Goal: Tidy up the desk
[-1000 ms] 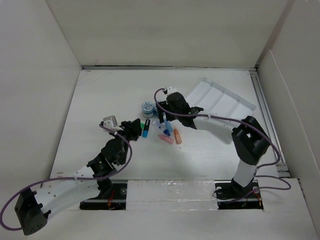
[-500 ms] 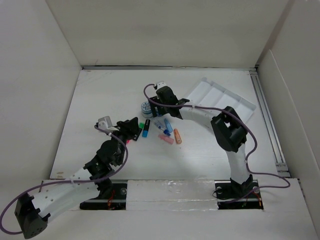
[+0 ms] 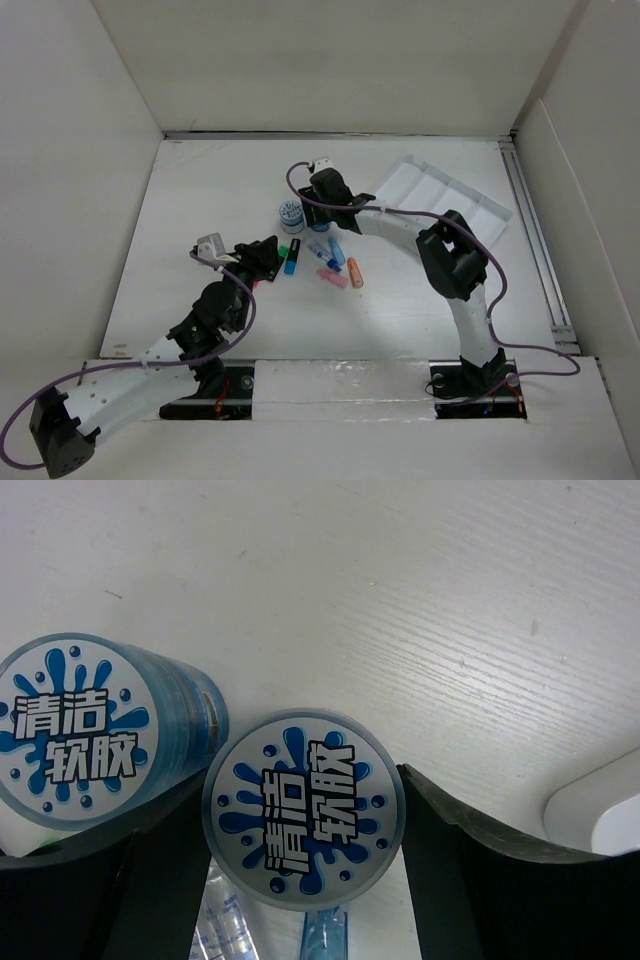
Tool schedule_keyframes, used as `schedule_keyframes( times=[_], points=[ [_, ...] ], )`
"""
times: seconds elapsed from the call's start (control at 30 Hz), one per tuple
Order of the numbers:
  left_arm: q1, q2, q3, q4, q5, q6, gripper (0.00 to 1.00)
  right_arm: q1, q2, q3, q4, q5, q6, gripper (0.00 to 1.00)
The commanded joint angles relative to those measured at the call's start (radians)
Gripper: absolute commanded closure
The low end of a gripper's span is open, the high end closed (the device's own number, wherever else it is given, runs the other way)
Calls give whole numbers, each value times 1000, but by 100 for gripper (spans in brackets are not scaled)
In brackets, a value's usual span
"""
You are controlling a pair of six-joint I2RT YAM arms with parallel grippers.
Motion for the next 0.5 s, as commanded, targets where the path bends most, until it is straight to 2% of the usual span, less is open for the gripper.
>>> schedule_keyframes(
  times=[0.0, 0.1, 0.23, 0.33, 0.47],
  points=[
    [3, -1, -10, 52, 11, 3, 53, -9, -77, 14, 58, 29, 22, 59],
    [3, -1, -2, 28, 11, 1, 53, -24, -160, -23, 98, 14, 29, 59],
    [3, -7, -10, 49, 24, 4, 53, -110, -283, -78, 141, -14, 45, 59],
    [3, -9, 12, 18, 22, 1, 53, -225, -306, -98, 144, -80, 68, 59],
    [3, -21, -14, 55, 39, 10, 53, -357, -306, -121, 146, -35, 91, 60]
  ],
)
